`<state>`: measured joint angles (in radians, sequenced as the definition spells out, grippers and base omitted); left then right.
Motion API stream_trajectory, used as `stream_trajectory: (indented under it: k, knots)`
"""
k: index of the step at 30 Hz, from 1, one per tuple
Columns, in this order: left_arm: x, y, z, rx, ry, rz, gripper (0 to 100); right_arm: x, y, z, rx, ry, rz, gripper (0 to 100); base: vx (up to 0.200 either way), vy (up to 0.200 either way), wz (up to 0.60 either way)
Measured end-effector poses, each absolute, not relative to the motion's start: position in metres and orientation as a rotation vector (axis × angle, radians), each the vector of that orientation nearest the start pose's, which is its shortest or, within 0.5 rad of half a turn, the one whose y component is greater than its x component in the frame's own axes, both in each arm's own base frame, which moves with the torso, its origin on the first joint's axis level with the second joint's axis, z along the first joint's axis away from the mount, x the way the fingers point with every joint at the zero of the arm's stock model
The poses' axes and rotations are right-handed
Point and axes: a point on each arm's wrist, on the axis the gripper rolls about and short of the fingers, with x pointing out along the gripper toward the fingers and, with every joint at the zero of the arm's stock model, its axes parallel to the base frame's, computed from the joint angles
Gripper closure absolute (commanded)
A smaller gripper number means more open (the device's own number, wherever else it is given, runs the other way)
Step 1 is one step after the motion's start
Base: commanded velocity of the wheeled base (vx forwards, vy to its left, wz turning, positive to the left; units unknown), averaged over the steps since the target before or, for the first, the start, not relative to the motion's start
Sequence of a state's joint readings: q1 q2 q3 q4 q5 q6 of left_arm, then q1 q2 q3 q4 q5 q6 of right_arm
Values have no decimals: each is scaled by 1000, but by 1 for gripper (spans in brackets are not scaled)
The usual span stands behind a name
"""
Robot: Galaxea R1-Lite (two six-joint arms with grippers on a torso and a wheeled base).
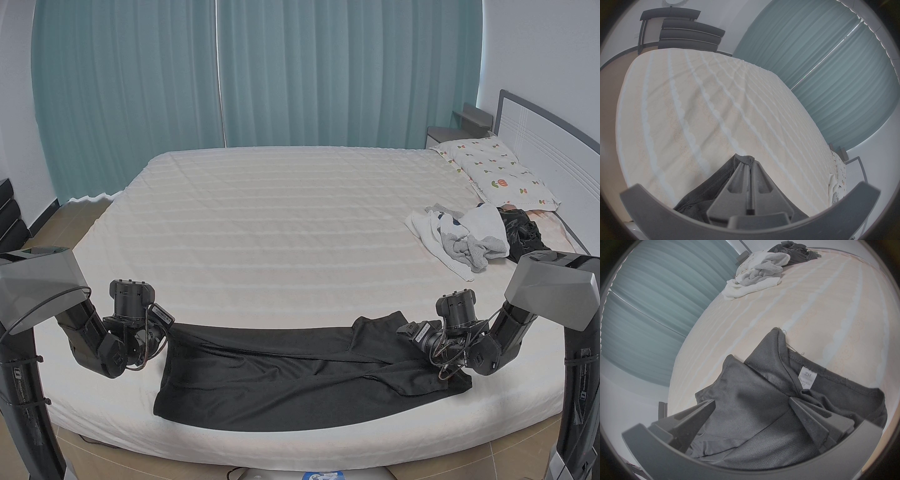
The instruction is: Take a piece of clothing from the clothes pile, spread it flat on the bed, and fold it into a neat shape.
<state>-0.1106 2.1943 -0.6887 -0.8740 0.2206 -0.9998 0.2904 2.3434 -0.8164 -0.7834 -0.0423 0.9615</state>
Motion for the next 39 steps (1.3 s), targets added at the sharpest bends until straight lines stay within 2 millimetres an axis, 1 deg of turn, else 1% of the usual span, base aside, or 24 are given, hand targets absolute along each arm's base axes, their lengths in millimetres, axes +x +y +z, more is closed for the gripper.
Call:
stream_trajectory:
  k: [7,8,17,22,31,39]
  knots:
    - [343,-33,14,-861,512,405,100,357,105,-32,784,783,-139,0,0,0,0]
    - [343,-33,14,-861,512,405,100,357,105,-32,783,784,-139,100,0,0,0]
    - [343,-33,14,-860,510,408,100,356,105,-35,780,792,-145,100,0,0,0]
    - [343,-33,14,-860,508,408,100,356,103,-32,785,783,-149,100,0,0,0]
    - [343,-32,14,-858,507,408,100,357,99,-16,802,738,-141,100,0,0,0]
    - [343,-31,15,-841,509,407,100,359,98,2,822,665,-105,100,0,0,0]
